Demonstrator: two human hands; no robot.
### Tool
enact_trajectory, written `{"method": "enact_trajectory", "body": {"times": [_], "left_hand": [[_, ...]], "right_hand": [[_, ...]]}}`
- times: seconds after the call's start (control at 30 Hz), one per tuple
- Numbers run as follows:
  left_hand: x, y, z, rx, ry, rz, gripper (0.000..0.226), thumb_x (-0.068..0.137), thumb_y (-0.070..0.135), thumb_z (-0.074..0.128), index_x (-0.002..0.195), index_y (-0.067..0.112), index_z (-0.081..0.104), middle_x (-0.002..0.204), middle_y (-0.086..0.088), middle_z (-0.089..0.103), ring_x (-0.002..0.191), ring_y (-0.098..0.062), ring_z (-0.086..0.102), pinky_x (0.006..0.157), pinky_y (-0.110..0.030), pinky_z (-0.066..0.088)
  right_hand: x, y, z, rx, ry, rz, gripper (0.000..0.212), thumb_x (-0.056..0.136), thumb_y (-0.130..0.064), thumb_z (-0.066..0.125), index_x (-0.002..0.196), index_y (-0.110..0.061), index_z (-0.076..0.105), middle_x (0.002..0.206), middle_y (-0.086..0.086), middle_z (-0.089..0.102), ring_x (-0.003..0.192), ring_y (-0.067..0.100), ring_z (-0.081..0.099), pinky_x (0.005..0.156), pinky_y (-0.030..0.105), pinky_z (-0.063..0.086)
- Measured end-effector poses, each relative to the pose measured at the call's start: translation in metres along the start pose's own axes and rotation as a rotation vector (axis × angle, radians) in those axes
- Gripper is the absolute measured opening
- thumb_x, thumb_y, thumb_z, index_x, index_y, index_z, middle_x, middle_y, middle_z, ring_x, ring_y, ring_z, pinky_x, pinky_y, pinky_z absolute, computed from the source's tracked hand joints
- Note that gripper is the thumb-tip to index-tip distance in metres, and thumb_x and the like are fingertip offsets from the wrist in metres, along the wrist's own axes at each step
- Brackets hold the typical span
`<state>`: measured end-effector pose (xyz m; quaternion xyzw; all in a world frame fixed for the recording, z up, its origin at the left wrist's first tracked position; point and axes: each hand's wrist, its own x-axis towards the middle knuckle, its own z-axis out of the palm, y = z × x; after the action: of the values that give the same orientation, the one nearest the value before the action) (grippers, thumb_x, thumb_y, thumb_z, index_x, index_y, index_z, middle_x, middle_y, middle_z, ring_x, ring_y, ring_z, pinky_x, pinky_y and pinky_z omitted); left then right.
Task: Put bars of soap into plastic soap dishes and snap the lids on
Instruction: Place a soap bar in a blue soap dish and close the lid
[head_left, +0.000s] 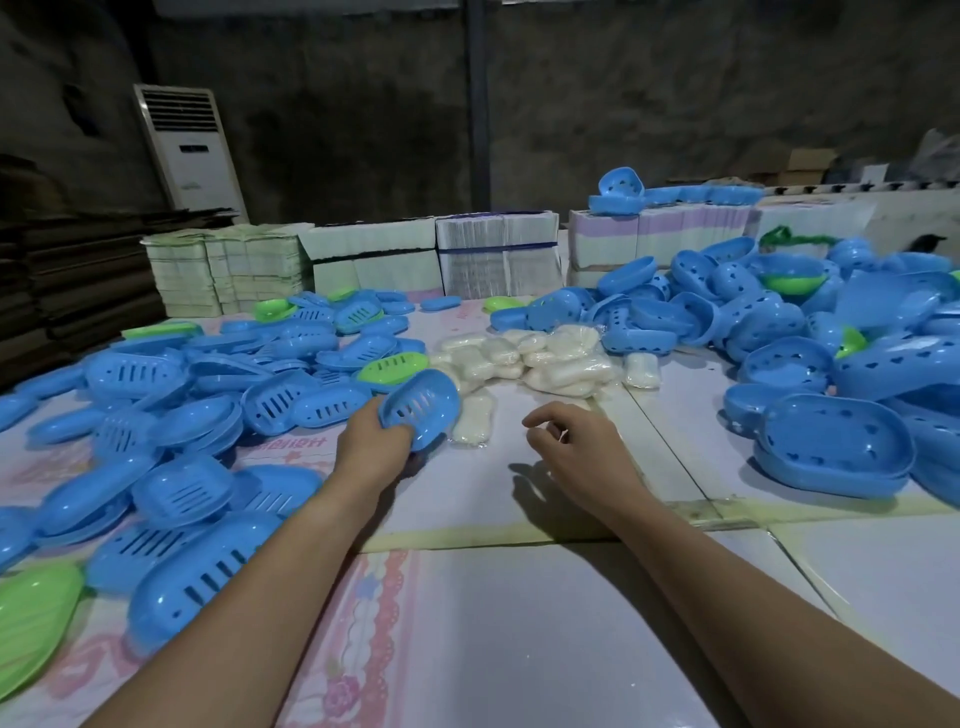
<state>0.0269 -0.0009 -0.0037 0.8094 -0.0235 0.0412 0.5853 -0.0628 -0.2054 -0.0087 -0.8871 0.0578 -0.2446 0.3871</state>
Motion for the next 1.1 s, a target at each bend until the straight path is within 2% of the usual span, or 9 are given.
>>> {"method": "enact_trajectory", "body": {"times": [0.07,0.2,0.3,0.4,0.63,0.77,0.87,1.0,1.1], "left_hand": [[-0.006,0.009,0.000,-0.376,-0.071,-0.163,0.022,0.093,-0.004,0.052,0.098,0.015,0.061,0.072,-0.009,0.072,0.061,-0.023,0.065,0.053,-0.027,0.051],[-0.023,0.022,0.012,-0.996,-0.219,-0.432,0.018,0.098,-0.005,0.052,0.110,0.004,0.062,0.084,-0.016,0.072,0.078,-0.024,0.070,0.054,-0.027,0.061],[-0.037,0.028,0.019,-1.216,-0.329,-0.512,0.025,0.098,-0.009,0.048,0.120,-0.002,0.059,0.084,-0.021,0.075,0.086,-0.029,0.072,0.069,-0.034,0.063],[-0.045,0.033,0.021,-1.372,-0.370,-0.559,0.029,0.097,-0.005,0.055,0.126,-0.006,0.057,0.103,-0.026,0.074,0.101,-0.034,0.071,0.076,-0.041,0.062],[-0.041,0.034,0.019,-1.311,-0.269,-0.311,0.051,0.098,-0.002,0.054,0.146,0.015,0.044,0.136,-0.020,0.062,0.095,-0.036,0.074,0.073,-0.039,0.063],[-0.035,0.033,0.014,-1.310,-0.283,-0.380,0.054,0.097,0.036,0.061,0.146,0.015,0.048,0.125,-0.014,0.065,0.103,-0.034,0.072,0.075,-0.039,0.061],[-0.033,0.034,0.013,-1.236,-0.311,-0.403,0.066,0.096,0.065,0.046,0.136,0.014,0.061,0.118,-0.013,0.069,0.102,-0.032,0.069,0.082,-0.041,0.054],[-0.030,0.032,0.011,-1.226,-0.323,-0.382,0.070,0.099,0.068,0.030,0.125,0.013,0.065,0.103,-0.014,0.071,0.090,-0.028,0.067,0.069,-0.033,0.048],[-0.030,0.030,0.013,-1.173,-0.361,-0.371,0.066,0.101,0.064,0.031,0.128,0.013,0.064,0.112,-0.013,0.070,0.084,-0.022,0.064,0.060,-0.028,0.041]], "right_hand": [[0.000,0.001,0.000,0.000,0.001,-0.001,0.018,0.091,-0.023,0.056,0.102,-0.027,0.070,0.077,-0.002,0.061,0.073,0.012,0.053,0.066,0.028,0.044],[0.001,0.003,0.001,-0.065,0.002,-0.024,0.020,0.091,-0.025,0.056,0.108,-0.027,0.068,0.080,-0.003,0.059,0.076,0.011,0.052,0.068,0.029,0.043],[0.000,0.002,0.005,-0.191,-0.071,-0.076,0.028,0.092,-0.032,0.055,0.119,-0.030,0.061,0.089,-0.007,0.056,0.086,0.010,0.050,0.074,0.029,0.040],[0.000,0.000,0.011,-0.326,-0.132,-0.096,0.038,0.093,-0.042,0.054,0.130,-0.032,0.053,0.107,-0.005,0.056,0.102,0.014,0.047,0.083,0.032,0.043],[0.020,-0.020,0.026,-0.525,-0.270,-0.091,0.056,0.094,-0.040,0.046,0.147,-0.036,0.031,0.129,0.008,0.048,0.119,0.031,0.038,0.095,0.044,0.041],[0.040,-0.040,0.049,-0.644,-0.422,0.019,0.059,0.089,-0.054,0.048,0.143,-0.038,0.033,0.134,0.008,0.039,0.129,0.035,0.029,0.101,0.048,0.033],[0.042,-0.043,0.064,-0.760,-0.432,0.065,0.062,0.085,-0.056,0.050,0.141,-0.033,0.036,0.140,0.006,0.037,0.133,0.034,0.025,0.104,0.048,0.029],[0.046,-0.039,0.060,-0.799,-0.307,0.019,0.041,0.089,-0.053,0.045,0.127,-0.038,0.050,0.135,0.009,0.048,0.132,0.033,0.029,0.098,0.045,0.031],[0.046,-0.031,0.037,-0.796,-0.342,0.038,0.034,0.088,-0.056,0.048,0.116,-0.039,0.054,0.125,0.010,0.054,0.124,0.032,0.037,0.092,0.042,0.034]]}}
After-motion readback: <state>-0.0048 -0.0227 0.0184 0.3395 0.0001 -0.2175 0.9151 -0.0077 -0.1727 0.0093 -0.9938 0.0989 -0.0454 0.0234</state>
